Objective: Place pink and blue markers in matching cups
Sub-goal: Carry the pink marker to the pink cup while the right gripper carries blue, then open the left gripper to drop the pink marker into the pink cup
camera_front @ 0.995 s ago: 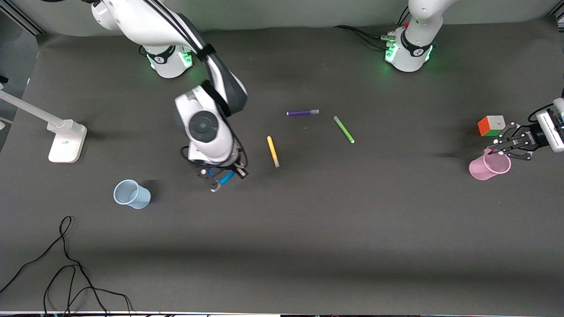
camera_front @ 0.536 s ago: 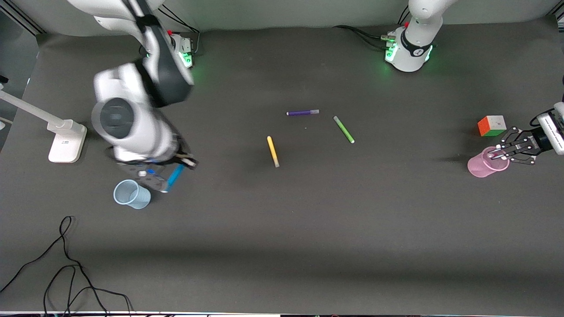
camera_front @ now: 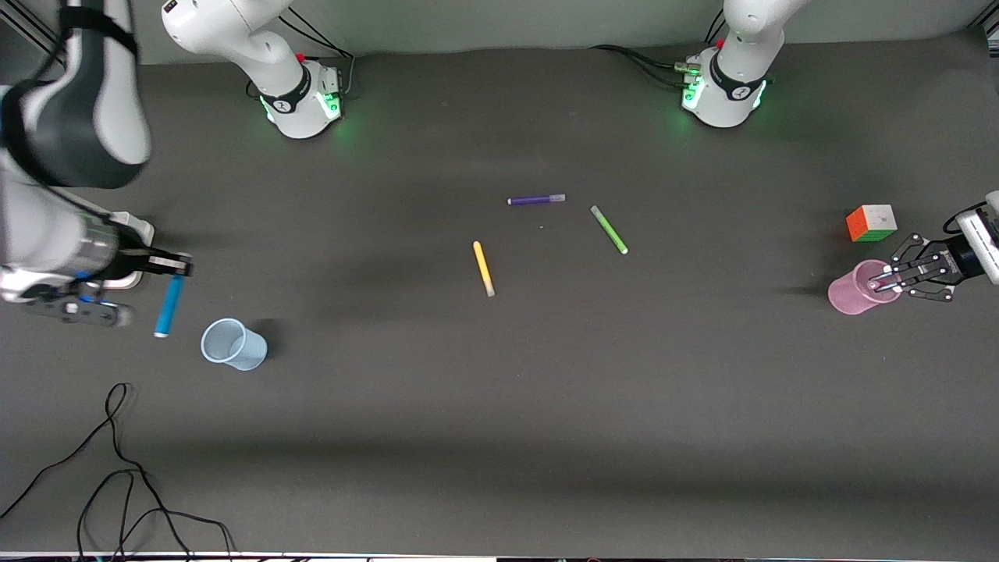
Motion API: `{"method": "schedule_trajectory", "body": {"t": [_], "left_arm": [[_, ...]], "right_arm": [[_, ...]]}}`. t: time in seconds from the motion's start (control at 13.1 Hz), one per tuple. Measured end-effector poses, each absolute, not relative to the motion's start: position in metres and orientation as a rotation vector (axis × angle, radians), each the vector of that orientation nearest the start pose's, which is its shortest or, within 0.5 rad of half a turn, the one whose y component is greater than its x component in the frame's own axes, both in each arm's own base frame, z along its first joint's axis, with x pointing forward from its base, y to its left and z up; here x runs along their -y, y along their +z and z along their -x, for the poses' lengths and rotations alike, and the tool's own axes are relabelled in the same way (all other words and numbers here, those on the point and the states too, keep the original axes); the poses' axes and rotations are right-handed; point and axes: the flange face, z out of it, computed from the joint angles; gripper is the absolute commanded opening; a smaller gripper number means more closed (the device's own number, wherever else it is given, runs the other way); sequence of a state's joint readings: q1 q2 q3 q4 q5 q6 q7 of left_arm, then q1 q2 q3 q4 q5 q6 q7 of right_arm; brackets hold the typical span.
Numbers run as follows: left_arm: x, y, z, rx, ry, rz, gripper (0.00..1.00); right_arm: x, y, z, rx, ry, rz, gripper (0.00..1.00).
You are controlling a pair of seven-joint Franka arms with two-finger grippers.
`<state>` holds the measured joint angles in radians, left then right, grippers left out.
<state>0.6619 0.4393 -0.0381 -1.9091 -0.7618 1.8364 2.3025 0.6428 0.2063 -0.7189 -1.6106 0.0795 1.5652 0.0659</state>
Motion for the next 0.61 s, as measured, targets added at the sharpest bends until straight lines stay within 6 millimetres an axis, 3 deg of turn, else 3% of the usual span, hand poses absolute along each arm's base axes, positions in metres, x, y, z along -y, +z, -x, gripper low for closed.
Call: {"method": "schedule_trajectory", "body": {"t": [0.15, 0.31, 0.46, 0.61], "left_arm": [[-0.297, 0.246, -0.501, 1.444, 0.813, -1.977, 0.99], [-0.301, 0.241, -0.498, 1.427, 0.813, -1.973, 1.00], [-0.301, 0.243, -0.500, 1.417, 0.819, -1.974, 1.00], [-0.301, 0.261, -0.511, 1.355, 0.803, -2.000, 1.00]], "right_arm": [[0.045, 0.518, -0.585, -0.130, 0.316, 3.168, 0.09], [0.066, 0.518, -0.581, -0.069, 0.326, 3.162, 0.09], [0.068, 0.511, -0.577, -0.046, 0.376, 3.150, 0.09], [0.063, 0.503, -0.576, -0.040, 0.428, 3.145, 0.09]]}}
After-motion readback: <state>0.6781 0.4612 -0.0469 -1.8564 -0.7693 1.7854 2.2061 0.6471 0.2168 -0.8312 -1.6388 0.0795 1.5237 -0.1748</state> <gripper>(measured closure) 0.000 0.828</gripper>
